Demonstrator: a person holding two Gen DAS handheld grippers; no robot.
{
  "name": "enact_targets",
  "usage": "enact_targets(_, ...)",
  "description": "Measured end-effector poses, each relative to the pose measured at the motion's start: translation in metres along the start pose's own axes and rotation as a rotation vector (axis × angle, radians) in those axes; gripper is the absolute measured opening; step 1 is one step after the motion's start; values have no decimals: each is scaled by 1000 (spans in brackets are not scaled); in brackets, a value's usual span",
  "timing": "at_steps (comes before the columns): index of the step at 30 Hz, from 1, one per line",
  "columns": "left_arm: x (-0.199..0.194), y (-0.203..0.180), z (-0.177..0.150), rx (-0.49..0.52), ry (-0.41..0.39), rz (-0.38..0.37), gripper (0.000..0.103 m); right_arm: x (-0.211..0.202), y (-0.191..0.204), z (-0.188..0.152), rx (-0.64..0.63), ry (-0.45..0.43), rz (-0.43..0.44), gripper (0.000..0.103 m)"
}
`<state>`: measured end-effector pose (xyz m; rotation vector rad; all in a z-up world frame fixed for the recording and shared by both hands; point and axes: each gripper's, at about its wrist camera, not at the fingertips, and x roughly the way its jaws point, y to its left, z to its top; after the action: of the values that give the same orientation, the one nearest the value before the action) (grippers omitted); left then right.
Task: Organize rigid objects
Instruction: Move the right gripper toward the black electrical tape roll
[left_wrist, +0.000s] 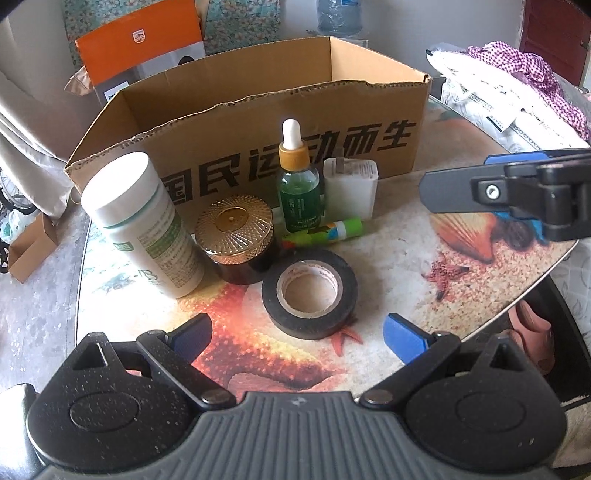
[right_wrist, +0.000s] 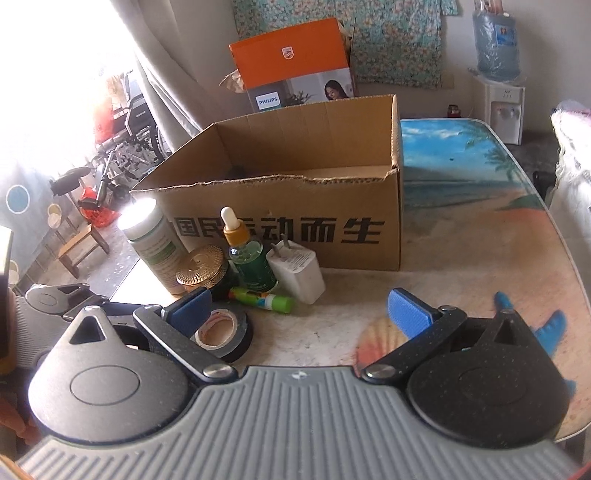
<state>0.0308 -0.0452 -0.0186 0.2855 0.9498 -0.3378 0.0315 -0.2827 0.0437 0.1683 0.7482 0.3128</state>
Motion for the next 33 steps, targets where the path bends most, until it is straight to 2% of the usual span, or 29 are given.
enact_targets(20, 4, -12, 0, 58, -23, 11, 99, 8, -3, -3, 21, 22, 62, 101)
enact_targets(23, 5, -12, 0, 65, -32, 13, 97, 12, -3, -2, 31, 35, 80, 96)
enact_targets(29, 9, -8, 3, 61, -37, -4, 90, 25, 0, 1, 49, 84, 127, 78)
enact_targets(33, 13, -7, 4, 68, -26, -13, 80, 38, 3, 4, 43, 136, 161, 66)
